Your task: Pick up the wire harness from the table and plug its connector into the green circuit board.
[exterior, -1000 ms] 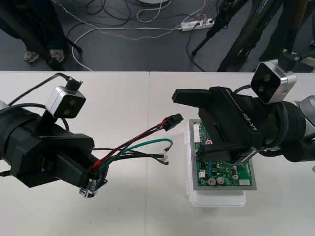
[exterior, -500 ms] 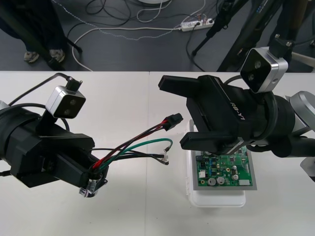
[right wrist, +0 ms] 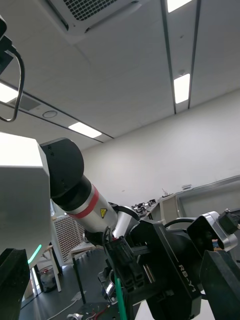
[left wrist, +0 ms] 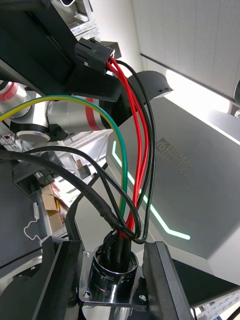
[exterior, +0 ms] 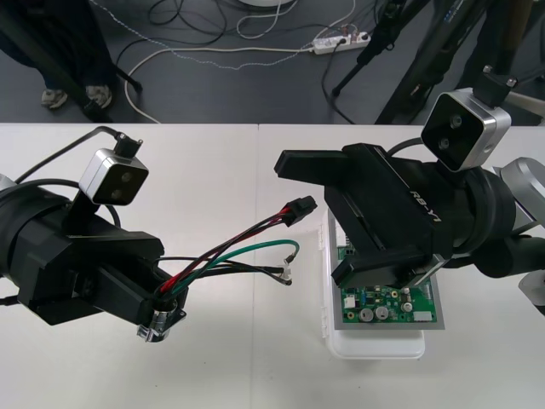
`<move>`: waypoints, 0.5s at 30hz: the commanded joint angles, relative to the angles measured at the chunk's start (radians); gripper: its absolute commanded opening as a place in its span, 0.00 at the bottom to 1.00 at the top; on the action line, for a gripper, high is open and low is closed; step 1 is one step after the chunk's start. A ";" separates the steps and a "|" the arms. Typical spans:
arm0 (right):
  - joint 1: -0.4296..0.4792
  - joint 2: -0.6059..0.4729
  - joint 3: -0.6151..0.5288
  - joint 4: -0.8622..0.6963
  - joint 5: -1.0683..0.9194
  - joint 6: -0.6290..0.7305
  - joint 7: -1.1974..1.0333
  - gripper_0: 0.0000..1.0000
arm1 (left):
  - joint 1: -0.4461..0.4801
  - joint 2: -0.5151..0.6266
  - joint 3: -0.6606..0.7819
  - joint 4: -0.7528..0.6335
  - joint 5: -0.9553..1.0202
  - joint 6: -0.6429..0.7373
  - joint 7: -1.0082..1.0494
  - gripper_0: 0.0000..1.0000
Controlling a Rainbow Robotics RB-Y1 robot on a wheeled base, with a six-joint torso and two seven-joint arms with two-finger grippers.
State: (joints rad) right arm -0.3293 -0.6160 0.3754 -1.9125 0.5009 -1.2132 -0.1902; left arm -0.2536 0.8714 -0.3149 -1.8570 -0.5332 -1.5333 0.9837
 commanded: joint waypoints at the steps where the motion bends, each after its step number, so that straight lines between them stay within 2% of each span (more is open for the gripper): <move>1: -0.033 0.009 0.019 -0.054 -0.019 -0.014 -0.068 1.00 | 0.013 -0.017 0.016 -0.030 0.018 -0.038 0.001 0.00; 15: -0.040 0.009 0.019 -0.054 -0.033 -0.008 -0.075 1.00 | 0.013 -0.022 0.016 -0.030 0.016 -0.038 0.004 0.00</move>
State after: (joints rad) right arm -0.3381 -0.6157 0.3802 -1.9337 0.4828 -1.2184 -0.2413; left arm -0.2535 0.8694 -0.3149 -1.8570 -0.5331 -1.5333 0.9837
